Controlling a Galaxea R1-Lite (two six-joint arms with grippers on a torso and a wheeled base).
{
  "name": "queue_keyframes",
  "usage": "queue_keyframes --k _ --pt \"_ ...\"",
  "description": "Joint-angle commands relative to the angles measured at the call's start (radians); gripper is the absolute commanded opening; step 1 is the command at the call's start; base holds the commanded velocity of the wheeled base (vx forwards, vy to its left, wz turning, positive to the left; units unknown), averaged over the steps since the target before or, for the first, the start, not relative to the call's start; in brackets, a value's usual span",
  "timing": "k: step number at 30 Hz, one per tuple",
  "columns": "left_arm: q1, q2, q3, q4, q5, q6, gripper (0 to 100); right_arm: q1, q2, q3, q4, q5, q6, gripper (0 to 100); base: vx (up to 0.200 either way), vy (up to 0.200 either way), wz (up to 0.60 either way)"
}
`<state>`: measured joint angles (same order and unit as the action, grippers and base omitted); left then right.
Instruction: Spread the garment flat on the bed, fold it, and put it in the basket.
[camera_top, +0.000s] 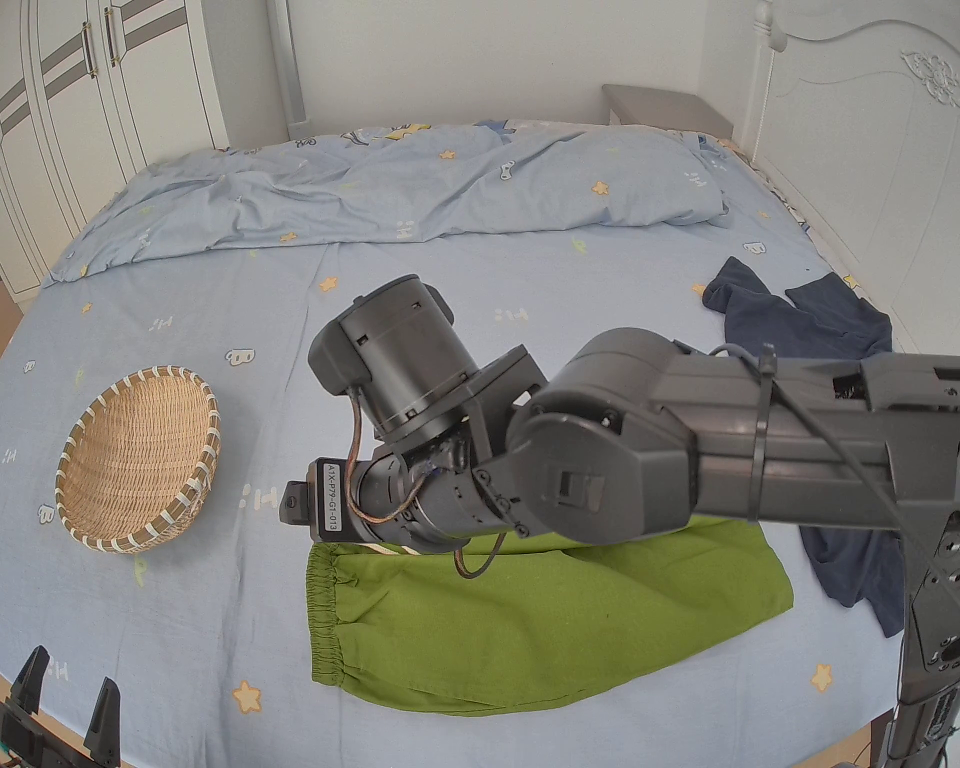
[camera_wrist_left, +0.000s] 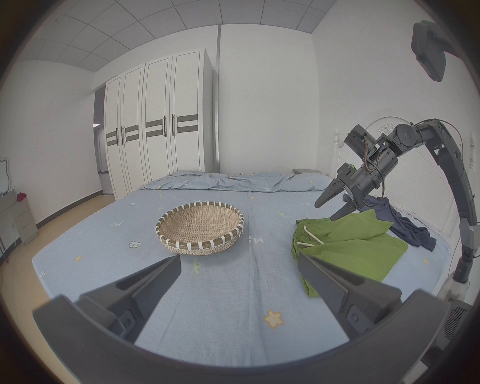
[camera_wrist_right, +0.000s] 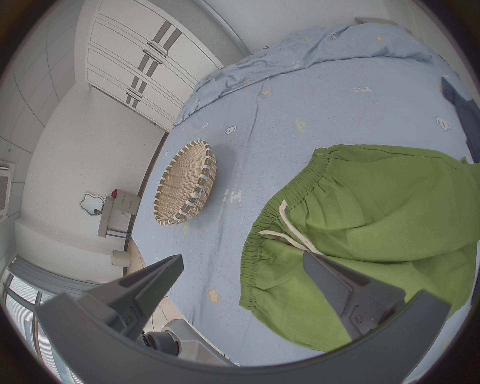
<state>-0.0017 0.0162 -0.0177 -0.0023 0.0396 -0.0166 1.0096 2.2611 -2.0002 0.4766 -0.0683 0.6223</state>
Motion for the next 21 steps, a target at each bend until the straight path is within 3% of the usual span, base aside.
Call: queue_keyframes --k 1,2,7,11,12,13,16,17,18,21 --pt "0.0 -0.016 0.018 -0.001 0.0 0.0 100 -0.022 -0.002 0.018 0.007 -0.002 0.008 100 0.0 0.0 0.0" --pt "0.0 -0.016 0.018 -0.001 0.0 0.0 100 -0.022 -0.002 0.018 0.007 -0.002 0.008 100 0.0 0.0 0.0" --pt "0.0 -0.016 0.018 -0.001 0.0 0.0 100 -0.17 -0.267 0.291 0.005 0.036 0.007 100 0.0 0.0 0.0" --pt "0.0 -0.016 0.018 -0.001 -0.001 0.003 100 -0.359 -0.546 0.563 -0.078 0.226 -0.001 100 0.0 0.0 0.0" --pt "0.0 -0.016 0.018 -0.001 -0.001 0.003 100 -0.359 -0.546 0.563 -0.078 0.226 -0.001 100 0.0 0.0 0.0" --pt "0.0 -0.016 0.018 -0.001 -0.001 0.003 100 -0.453 -0.667 0.709 -0.13 0.298 -0.001 100 0.0 0.0 0.0" --pt "0.0 -0.016 0.018 -0.001 0.0 -0.003 100 -0.591 -0.779 0.937 -0.246 0.383 -0.003 100 0.0 0.0 0.0" --pt "0.0 -0.016 0.018 -0.001 0.0 -0.003 100 -0.591 -0.779 0.937 -0.246 0.383 -0.003 100 0.0 0.0 0.0" --pt "0.0 -0.016 0.018 -0.001 -0.001 0.003 100 -0.658 -0.818 1.094 -0.351 0.409 -0.004 100 0.0 0.0 0.0" --pt "0.0 -0.016 0.018 -0.001 0.0 0.004 100 -0.723 -0.856 1.348 -0.556 0.412 -0.003 100 0.0 0.0 0.0"
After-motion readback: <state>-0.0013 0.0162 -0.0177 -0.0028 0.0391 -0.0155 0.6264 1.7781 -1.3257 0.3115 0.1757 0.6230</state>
